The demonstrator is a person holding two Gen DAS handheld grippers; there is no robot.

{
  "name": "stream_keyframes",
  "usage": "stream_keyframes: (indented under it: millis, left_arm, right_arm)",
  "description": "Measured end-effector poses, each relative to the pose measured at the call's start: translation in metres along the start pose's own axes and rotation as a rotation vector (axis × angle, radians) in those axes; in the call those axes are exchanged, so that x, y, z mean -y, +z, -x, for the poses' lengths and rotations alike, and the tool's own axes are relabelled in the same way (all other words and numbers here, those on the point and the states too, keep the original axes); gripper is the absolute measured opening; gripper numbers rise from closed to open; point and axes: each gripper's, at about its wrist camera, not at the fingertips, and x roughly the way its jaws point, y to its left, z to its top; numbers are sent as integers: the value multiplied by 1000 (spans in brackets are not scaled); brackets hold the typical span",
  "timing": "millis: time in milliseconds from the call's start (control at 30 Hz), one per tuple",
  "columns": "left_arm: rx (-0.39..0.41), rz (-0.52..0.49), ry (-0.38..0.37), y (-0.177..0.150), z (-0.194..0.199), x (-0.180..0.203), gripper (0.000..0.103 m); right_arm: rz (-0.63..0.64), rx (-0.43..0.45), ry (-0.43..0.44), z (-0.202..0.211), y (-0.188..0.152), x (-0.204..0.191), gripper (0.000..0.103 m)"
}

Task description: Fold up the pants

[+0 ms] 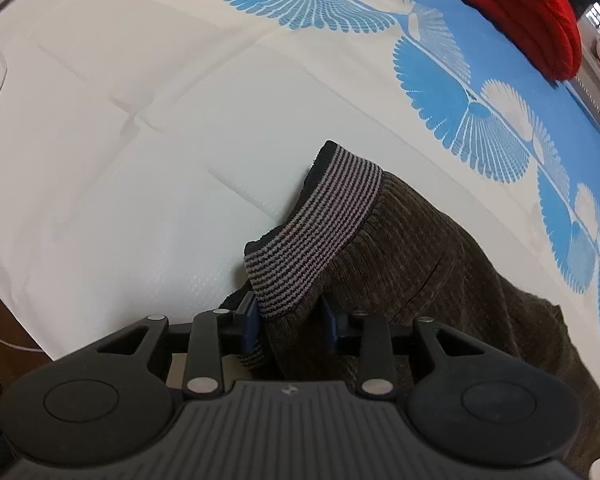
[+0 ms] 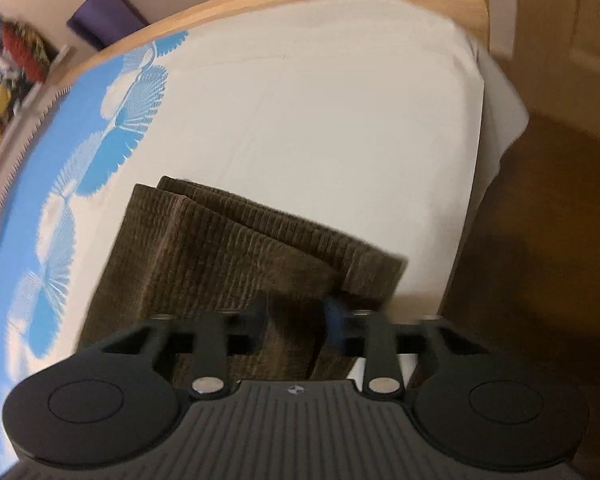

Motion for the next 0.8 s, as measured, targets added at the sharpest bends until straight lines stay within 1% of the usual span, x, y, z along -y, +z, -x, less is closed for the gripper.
stream_keyframes:
  millis: [67, 100, 167, 200, 233, 267, 300, 333, 367, 400, 433, 467, 533, 567, 600, 667, 700, 733, 767, 800]
  left_arm:
    - [14, -13, -5, 0, 2, 1, 30]
    - [25, -22, -11, -1, 5, 2, 28]
    - [46, -53, -22, -1, 9, 5, 26]
    - [50, -73, -21, -1, 10, 7, 26]
    - [49, -91, -16, -2, 10, 9, 26]
    - [39, -104, -11, -3, 9, 9, 25]
    - [27, -108, -8, -3, 7, 9, 25]
    - [12, -109, -5, -4, 6, 7, 25]
    - [1, -109, -1, -5, 4, 6, 26]
    - [-6, -112, 5, -4, 4, 5, 30]
    - [-11, -118, 18, -5, 4, 4, 32]
    - [-10, -126, 30, -5, 5, 4, 37]
    - [9, -134, 32, -6, 10, 4, 39]
    - [32, -140, 43, -6, 16, 4, 43]
    - [63, -147, 57, -7, 22, 5, 44]
    - [173, -176, 80, -9, 40, 11, 44]
    - [221, -198, 80, -10, 47, 14, 44]
    - [262, -226, 67, -11, 53, 19, 44]
    - [290, -269, 26, -13, 56, 26, 44]
    - [297, -306, -2, -16, 57, 32, 43]
  right_arm:
    - [30, 80, 33, 19, 1, -9, 11]
    - [41, 123, 67, 31, 1, -14, 11]
    - [78, 238, 126, 63, -2, -23, 11]
    - [96, 282, 129, 72, -4, -24, 11]
    - [102, 297, 101, 74, -5, -23, 11]
    - [86, 274, 35, 67, -5, -19, 11]
    - [53, 227, -31, 56, -4, -11, 11]
    - [-4, 160, -91, 41, -3, 2, 11]
    - [-61, 109, -128, 30, -2, 14, 11]
    - [-112, 54, -149, 19, -3, 25, 11]
    - [-143, -3, -150, 9, -3, 32, 12]
    - [-143, -40, -145, 3, -4, 34, 12]
    - [-106, -22, -155, 7, -2, 31, 16]
    - [-88, 2, -162, 13, -1, 27, 16]
    - [-72, 34, -176, 20, -1, 23, 17]
    - [-32, 122, -223, 37, -3, 13, 23]
    - [-1, 174, -228, 46, -4, 6, 26]
    - [35, 219, -221, 55, -5, -4, 30]
    - [73, 250, -199, 61, -7, -12, 34]
    - [121, 266, -150, 65, -9, -22, 36]
